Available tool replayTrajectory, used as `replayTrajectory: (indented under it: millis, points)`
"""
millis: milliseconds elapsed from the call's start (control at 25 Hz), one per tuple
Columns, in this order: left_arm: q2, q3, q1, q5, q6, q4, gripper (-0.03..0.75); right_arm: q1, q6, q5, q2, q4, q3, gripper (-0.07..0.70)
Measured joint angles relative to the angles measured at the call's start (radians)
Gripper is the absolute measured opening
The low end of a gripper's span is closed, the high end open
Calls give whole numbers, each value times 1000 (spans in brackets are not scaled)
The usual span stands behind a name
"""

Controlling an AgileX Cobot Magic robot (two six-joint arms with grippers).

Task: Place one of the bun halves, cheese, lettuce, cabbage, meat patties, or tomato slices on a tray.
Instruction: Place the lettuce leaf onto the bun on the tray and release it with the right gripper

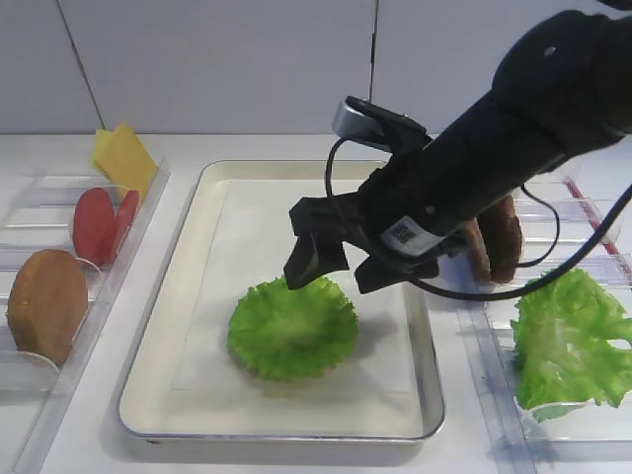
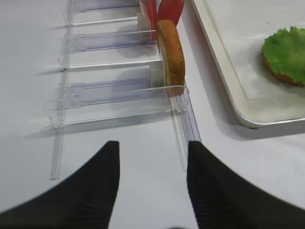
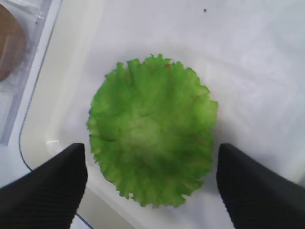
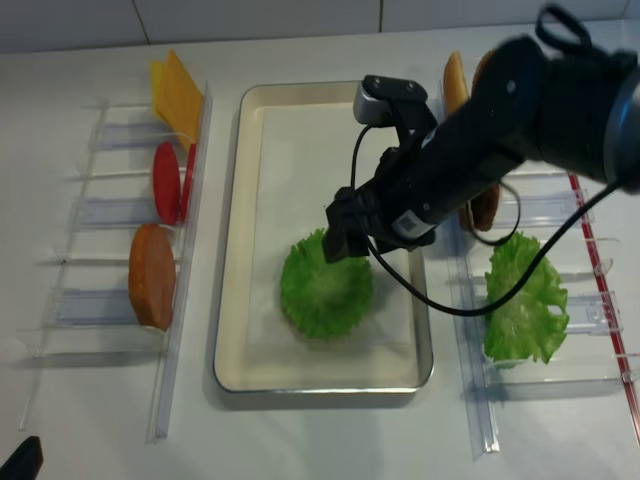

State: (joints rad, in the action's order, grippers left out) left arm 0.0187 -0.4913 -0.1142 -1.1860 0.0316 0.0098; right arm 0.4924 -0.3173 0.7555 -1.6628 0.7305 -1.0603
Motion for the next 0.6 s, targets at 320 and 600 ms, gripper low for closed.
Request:
replayTrajectory:
  millis: [320, 600]
  points:
    - [0, 0, 0, 0, 0, 0, 305, 0, 287, 293, 1, -334, -211, 578]
    - [0, 0, 0, 2, 0, 0, 305, 0, 416, 459, 6, -461, -318, 578]
